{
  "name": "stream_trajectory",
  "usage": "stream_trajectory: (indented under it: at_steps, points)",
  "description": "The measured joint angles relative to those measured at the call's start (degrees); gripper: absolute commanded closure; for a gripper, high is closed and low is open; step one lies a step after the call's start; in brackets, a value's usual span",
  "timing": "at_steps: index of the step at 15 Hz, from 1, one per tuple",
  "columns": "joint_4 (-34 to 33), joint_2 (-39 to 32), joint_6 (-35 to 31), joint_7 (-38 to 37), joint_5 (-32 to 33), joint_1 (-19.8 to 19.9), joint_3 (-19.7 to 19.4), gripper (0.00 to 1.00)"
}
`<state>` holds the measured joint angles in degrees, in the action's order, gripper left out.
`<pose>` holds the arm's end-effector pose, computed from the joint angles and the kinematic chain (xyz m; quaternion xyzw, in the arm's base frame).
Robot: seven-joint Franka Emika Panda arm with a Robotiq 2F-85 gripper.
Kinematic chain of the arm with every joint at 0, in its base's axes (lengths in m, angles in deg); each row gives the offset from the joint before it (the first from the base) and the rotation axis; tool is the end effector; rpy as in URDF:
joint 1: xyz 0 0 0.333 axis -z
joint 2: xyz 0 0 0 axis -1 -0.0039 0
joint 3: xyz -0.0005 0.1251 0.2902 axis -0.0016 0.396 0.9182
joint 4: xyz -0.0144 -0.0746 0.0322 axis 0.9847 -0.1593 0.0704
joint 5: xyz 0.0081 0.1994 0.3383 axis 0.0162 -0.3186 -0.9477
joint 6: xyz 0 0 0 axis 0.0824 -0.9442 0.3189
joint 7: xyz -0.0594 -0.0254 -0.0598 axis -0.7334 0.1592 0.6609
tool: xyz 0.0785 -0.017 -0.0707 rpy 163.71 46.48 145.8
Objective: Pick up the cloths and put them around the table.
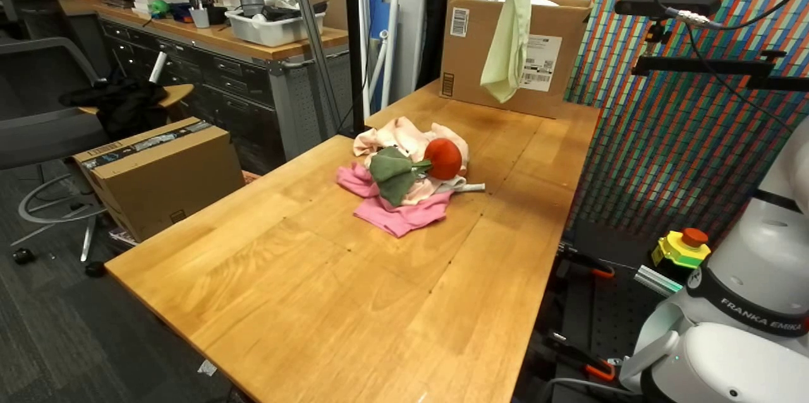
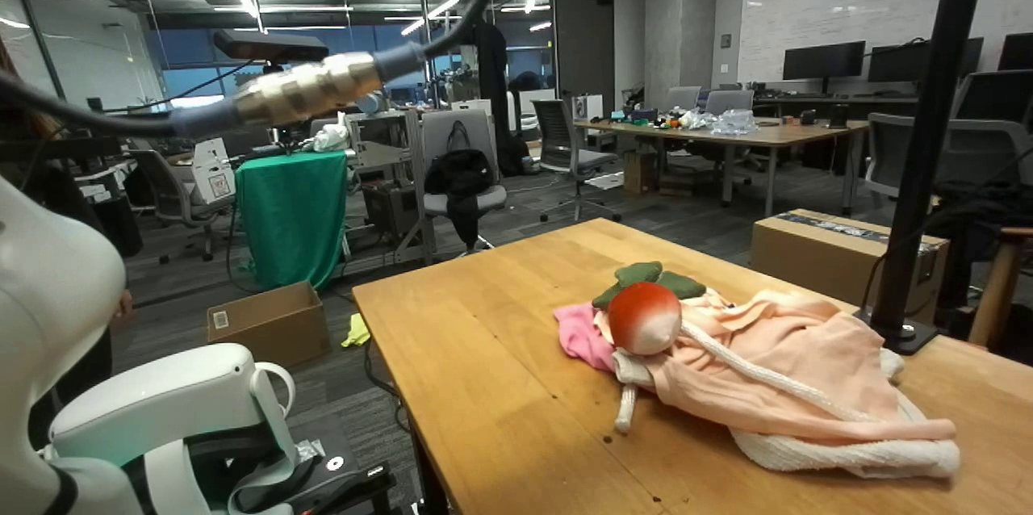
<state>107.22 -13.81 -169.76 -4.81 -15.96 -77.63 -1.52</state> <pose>0.4832 -0.2612 0.6032 0.8200 -0.3285 0.2368 0.4045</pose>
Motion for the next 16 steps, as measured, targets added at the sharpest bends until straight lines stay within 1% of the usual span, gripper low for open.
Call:
stream_trajectory:
  at_steps: [6,11,15,16]
  points:
    - [0.0,-0.6,-0.5,-0.3,-5.1,3.2,-4.0,0.93]
    - [-0.5,-2.0,-1.1,-2.4,-8.0,5.1,-5.5,0.94]
    - [-1.6,-4.2,-1.1,-5.9,-8.1,6.3,-6.0,0.93]
    - [-1.8,-4.6,-1.1,-6.7,-8.1,6.6,-6.1,0.68]
